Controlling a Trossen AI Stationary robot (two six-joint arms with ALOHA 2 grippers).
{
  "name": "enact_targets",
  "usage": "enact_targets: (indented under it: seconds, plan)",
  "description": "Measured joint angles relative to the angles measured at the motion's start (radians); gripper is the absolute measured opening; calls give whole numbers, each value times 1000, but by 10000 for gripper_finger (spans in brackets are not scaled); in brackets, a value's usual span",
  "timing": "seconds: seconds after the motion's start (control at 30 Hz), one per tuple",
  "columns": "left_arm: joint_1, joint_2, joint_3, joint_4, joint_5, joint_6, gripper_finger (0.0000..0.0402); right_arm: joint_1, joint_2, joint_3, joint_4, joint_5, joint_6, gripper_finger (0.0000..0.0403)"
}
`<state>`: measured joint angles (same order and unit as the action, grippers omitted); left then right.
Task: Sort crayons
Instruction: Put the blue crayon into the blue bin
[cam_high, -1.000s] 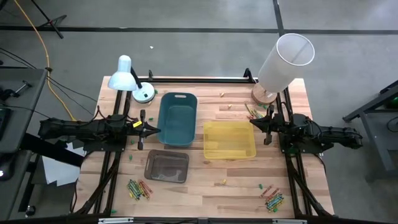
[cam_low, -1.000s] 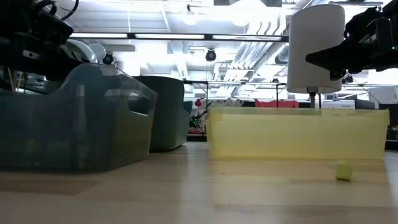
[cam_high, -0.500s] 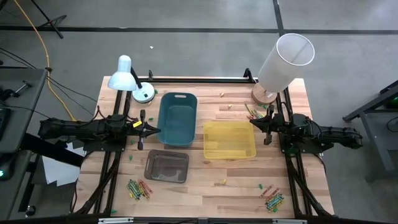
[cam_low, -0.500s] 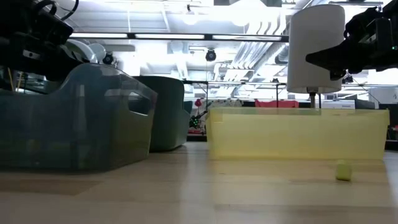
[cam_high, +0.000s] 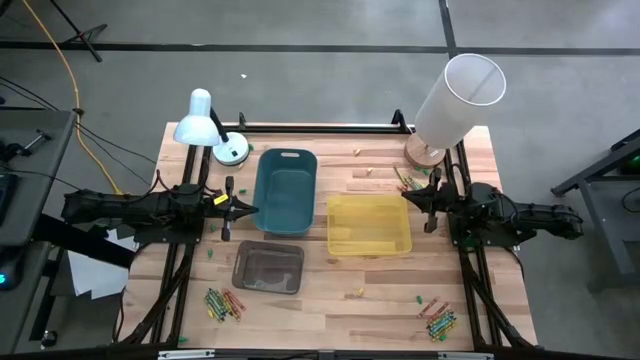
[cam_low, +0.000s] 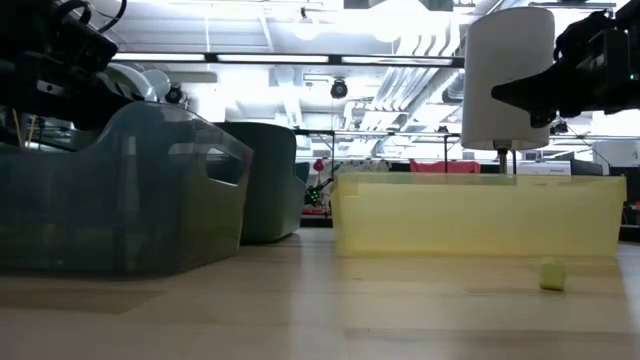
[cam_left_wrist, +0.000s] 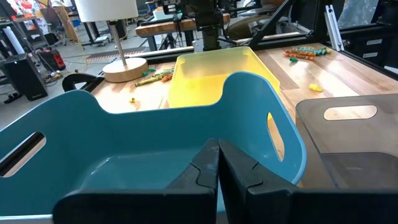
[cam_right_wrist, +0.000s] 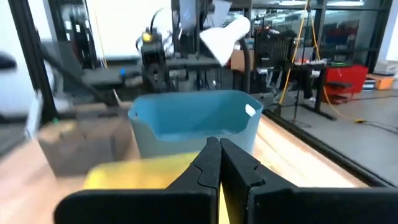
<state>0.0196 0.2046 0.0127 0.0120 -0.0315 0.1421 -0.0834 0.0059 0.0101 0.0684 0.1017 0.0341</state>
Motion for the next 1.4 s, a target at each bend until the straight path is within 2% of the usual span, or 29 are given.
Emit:
enact_targets:
  seconds: [0.13, 0.3, 0.37, 0.43, 0.53, 0.7, 0.83, 1.0, 1.13, 1.4]
  plan:
    - [0, 0, 0, 0, 0, 0, 1, 0, 1, 0, 184, 0, 110, 0]
    - [0, 0, 0, 0, 0, 0, 1, 0, 42, 0, 386, 1, 130, 0]
    - [0, 0, 0, 0, 0, 0, 1, -3, 88, 4, 408, 21, 119, 0]
    - [0, 0, 0, 0, 0, 0, 1, -9, 152, 30, 371, 95, 129, 2]
    - [0, 0, 0, 0, 0, 0, 1, -26, 268, 111, 219, 195, 173, 19]
    - [0, 0, 0, 0, 0, 0, 1, -59, 493, 338, -255, 289, 313, 78]
    - [0, 0, 0, 0, 0, 0, 1, -77, 651, 509, -658, 289, 508, 120]
    - [0, 0, 0, 0, 0, 0, 1, -80, 791, 614, -997, 236, 773, 133]
    - [0, 0, 0, 0, 0, 0, 1, -81, 853, 620, -1124, 194, 873, 133]
    - [0, 0, 0, 0, 0, 0, 1, -81, 938, 536, -1137, 85, 910, 133]
